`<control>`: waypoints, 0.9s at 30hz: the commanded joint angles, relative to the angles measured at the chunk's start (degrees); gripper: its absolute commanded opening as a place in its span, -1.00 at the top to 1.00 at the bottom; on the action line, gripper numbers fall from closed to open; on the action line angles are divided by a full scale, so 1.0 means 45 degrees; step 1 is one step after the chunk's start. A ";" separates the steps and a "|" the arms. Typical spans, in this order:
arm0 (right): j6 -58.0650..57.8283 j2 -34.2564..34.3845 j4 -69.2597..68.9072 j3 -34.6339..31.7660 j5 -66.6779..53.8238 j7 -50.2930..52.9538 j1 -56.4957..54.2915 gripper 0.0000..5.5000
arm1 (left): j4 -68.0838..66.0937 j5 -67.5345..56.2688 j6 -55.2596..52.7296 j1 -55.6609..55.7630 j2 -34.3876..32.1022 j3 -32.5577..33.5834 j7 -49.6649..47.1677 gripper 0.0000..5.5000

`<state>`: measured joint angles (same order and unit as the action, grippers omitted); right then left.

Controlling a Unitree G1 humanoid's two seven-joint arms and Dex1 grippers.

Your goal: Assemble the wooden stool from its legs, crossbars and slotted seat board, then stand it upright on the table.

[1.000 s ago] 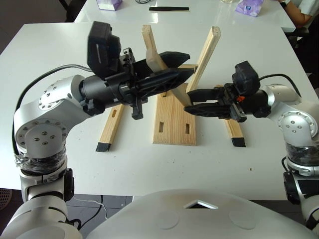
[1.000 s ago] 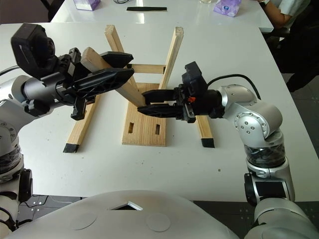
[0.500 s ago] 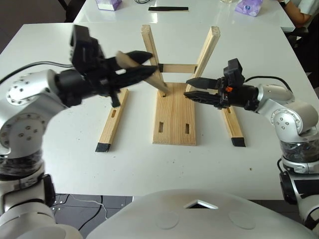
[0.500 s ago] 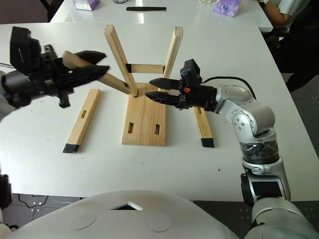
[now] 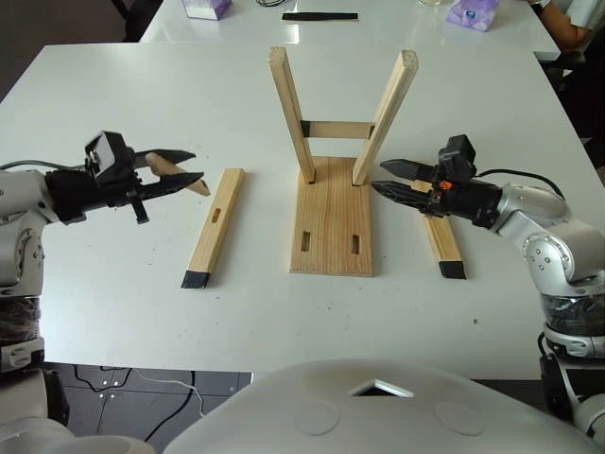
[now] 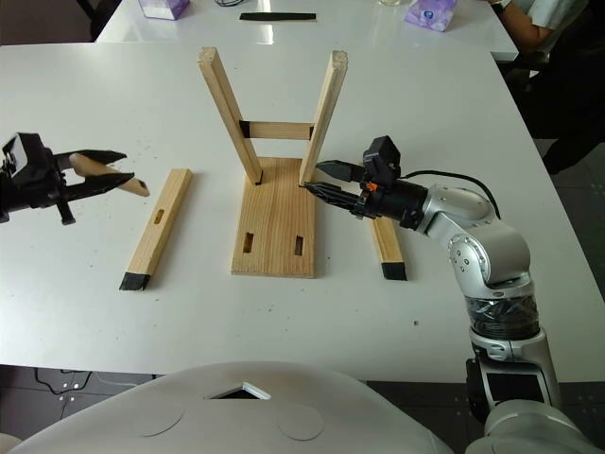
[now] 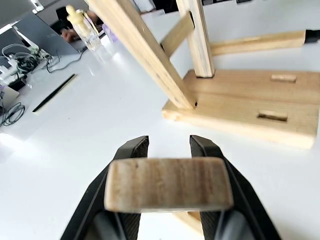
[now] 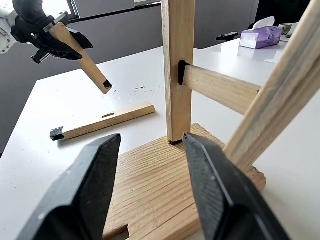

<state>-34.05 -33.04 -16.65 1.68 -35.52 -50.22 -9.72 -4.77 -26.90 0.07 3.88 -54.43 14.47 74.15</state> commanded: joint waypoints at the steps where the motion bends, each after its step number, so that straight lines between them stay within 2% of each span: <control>1: 0.0248 -0.0004 -0.0019 0.0134 0.0346 -0.0009 0.0147 0.16 | -0.0648 0.0345 0.1139 -0.0111 0.0456 -0.0159 0.0447 0.52; 6: 0.0301 0.0018 0.0069 0.0148 0.0450 -0.0158 0.0106 0.16 | -0.0347 0.0332 0.1501 -0.0221 0.0903 -0.0379 0.0481 0.52; 15: 0.0391 0.0209 0.0122 0.0312 0.0734 -0.0149 0.0175 0.16 | -0.2382 0.2091 0.4735 -0.0214 0.1010 -0.1507 0.1122 0.52; 21: 0.0410 0.0251 0.0090 0.0346 0.0796 -0.0150 0.0288 0.16 | -0.2101 0.1820 0.4762 -0.0387 0.0985 -0.1943 0.1239 0.52; 27: 0.0480 0.0267 0.0049 0.0355 0.0825 -0.0107 0.0379 0.16 | -0.1602 0.1605 0.3951 -0.1138 0.0347 -0.2443 0.1940 0.52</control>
<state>-32.11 -31.76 -16.08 3.16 -32.44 -50.93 -7.91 -12.15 -21.36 20.93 2.09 -51.56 6.39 79.76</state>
